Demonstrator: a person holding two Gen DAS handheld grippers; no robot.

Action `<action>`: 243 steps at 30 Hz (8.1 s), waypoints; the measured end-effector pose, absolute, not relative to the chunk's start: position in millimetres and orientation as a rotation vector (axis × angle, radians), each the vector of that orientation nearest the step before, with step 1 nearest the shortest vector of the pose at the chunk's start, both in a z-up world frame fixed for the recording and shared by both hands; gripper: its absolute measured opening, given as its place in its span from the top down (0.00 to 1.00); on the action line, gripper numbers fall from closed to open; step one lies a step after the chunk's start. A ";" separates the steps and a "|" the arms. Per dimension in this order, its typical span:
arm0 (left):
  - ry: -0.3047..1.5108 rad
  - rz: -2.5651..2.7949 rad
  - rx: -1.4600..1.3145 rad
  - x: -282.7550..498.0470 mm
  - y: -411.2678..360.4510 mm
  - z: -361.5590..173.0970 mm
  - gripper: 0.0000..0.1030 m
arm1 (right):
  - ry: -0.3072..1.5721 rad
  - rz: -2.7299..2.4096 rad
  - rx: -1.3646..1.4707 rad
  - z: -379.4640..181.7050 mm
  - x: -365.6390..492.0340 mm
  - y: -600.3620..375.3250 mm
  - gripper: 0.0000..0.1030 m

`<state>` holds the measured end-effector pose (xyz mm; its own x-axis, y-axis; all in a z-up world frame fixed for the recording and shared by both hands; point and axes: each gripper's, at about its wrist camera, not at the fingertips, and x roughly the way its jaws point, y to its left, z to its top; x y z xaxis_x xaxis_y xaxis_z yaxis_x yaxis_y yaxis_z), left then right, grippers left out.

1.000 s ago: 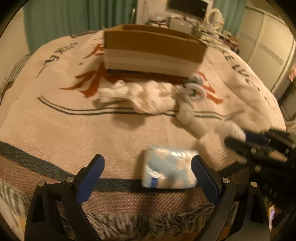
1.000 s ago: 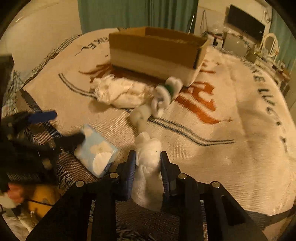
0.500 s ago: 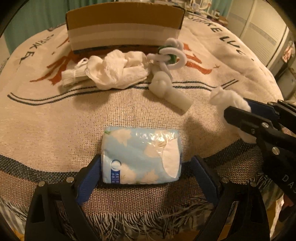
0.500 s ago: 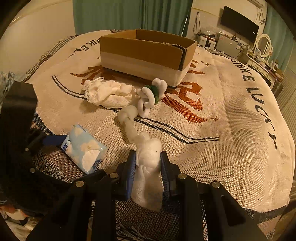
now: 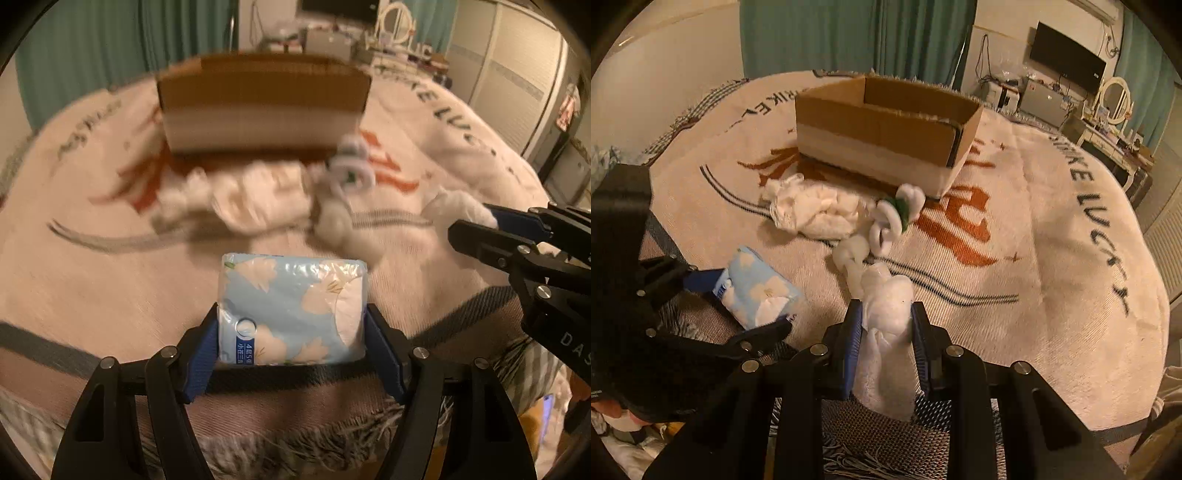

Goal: Organize soft objects
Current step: 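Carry the blue pack and sock into the box and open both tools, then move both tools back from the box toward the remaining items, then grasp a white sock with the right tool while the left tool grasps the white lace cloth, then carry the sock and lace cloth into the box and open both tools, then grasp the folded white mask with the left tool while the right tool grasps the pipe-cleaner toy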

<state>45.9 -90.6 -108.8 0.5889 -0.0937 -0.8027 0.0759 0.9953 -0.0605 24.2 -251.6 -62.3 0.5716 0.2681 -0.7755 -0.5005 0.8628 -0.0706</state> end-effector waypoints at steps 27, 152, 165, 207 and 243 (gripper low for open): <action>0.589 -0.068 0.043 199.5 -29.1 34.8 0.30 | 0.510 0.485 -0.203 91.8 160.6 -189.4 0.75; 0.902 -0.177 0.061 145.9 -72.8 -145.6 0.61 | 0.856 0.335 -0.036 -84.7 99.7 -245.5 0.71; 0.781 -0.186 0.038 95.6 -43.1 -88.8 0.66 | 0.782 0.358 -0.022 -52.0 69.1 -243.7 0.71; 0.705 -0.161 0.130 271.5 -36.0 -47.6 0.66 | 0.675 0.439 -0.041 -9.2 267.5 -192.2 0.71; 0.330 -0.011 0.074 58.6 6.0 80.6 0.07 | 0.391 0.297 -0.139 147.5 36.7 -231.8 0.01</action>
<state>58.6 6.0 80.6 0.9461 0.0014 -0.3238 0.0228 0.9972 0.0708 36.7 -231.8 147.5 0.8819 0.2580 -0.3946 -0.3112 0.9473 -0.0760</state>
